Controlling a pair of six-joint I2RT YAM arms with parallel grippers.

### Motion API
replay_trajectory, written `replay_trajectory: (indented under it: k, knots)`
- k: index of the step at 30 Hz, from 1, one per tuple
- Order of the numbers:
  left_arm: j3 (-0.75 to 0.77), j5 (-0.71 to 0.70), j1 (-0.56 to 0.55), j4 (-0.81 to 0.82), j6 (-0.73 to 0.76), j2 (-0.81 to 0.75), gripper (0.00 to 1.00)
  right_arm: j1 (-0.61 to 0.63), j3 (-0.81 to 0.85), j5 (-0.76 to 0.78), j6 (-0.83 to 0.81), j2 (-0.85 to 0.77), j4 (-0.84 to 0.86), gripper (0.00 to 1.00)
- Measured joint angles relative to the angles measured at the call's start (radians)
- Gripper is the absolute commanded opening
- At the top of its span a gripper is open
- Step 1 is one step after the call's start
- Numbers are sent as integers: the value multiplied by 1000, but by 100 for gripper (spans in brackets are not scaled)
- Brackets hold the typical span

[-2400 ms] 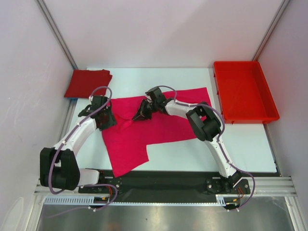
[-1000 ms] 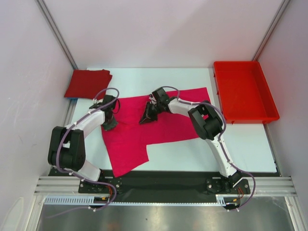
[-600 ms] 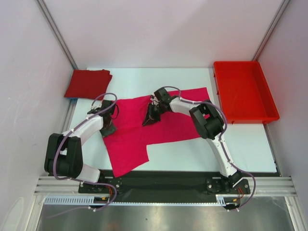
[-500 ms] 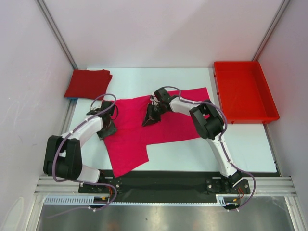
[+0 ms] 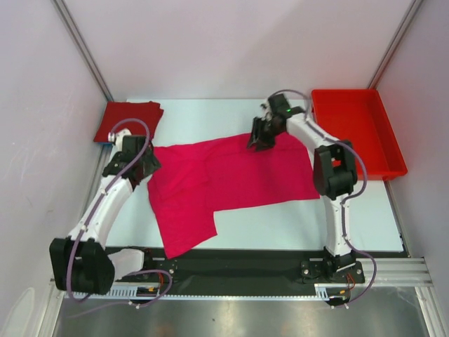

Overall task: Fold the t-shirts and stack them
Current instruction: Fold the tshirt

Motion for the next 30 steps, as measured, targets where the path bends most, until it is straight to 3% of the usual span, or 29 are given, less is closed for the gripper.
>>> replay_trajectory:
  k: [7,15,23,30]
  knots:
    - [192,105,154,170,117,341,77,-185,141,175,-63,4,-51,58]
    - [304,235,247,264,164,635,80,-249,416,265,-97,164,-79,57]
    - [324,299,244,334,153,689,82,-288,423,327,-157,256,-76,65]
    - [354,309,244,356,140,742,77,-295,425,424,-230,275,-60,66]
